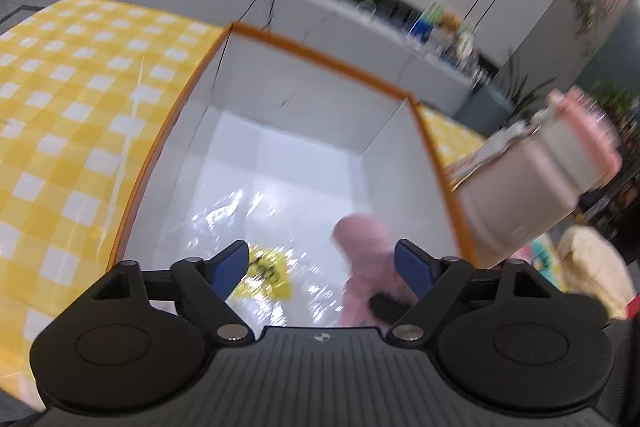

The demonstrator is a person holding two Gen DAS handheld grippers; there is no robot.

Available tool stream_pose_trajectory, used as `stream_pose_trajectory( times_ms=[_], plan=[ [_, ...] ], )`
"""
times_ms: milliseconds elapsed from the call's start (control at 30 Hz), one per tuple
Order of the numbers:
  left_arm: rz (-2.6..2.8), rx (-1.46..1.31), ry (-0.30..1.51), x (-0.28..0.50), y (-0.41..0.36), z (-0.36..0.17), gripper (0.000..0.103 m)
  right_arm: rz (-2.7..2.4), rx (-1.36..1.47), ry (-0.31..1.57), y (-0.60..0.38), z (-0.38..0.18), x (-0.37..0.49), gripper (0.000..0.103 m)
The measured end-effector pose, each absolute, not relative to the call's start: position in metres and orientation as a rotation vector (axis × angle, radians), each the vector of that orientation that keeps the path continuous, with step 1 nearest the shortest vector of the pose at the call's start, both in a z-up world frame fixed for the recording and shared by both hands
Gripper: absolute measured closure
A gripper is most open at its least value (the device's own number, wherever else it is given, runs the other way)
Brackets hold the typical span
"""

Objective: Organize soft objects
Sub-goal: 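Carry the pink glove and clear bag over the orange box with both grippers, then open both grippers to drop the glove and bag into the box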

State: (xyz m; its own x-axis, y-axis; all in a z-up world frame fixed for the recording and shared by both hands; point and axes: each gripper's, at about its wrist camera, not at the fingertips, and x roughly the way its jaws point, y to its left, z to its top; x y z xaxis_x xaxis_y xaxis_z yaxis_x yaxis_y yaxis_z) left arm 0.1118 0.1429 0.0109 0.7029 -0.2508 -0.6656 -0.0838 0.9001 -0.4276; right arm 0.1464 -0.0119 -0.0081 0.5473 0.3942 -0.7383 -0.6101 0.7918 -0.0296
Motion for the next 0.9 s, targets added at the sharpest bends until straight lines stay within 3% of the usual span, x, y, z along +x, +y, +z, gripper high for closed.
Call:
stream_pose_trajectory(
  times_ms=[133,667,733,867,900],
  plan=[
    [-0.090,-0.486,0.744,0.108,0.150,0.023,0.000,0.607,-0.292,0.789,-0.012,-0.007,0.145,0.098],
    [-0.031,-0.552,0.716,0.112,0.168,0.022,0.000,0.583,-0.284,0.818,-0.002,-0.009,0.148,0.094],
    [-0.028,-0.531,0.723,0.111,0.166,0.021,0.000,0.580,-0.290,0.810,-0.001,-0.006,0.146,0.079],
    [-0.025,-0.519,0.720,0.111,0.165,0.022,0.000,0.572,-0.309,0.785,0.003,-0.005,0.134,0.070],
    [-0.021,-0.517,0.716,0.110,0.164,0.023,0.000,0.582,-0.284,0.793,0.002,-0.004,0.133,0.059]
  ],
)
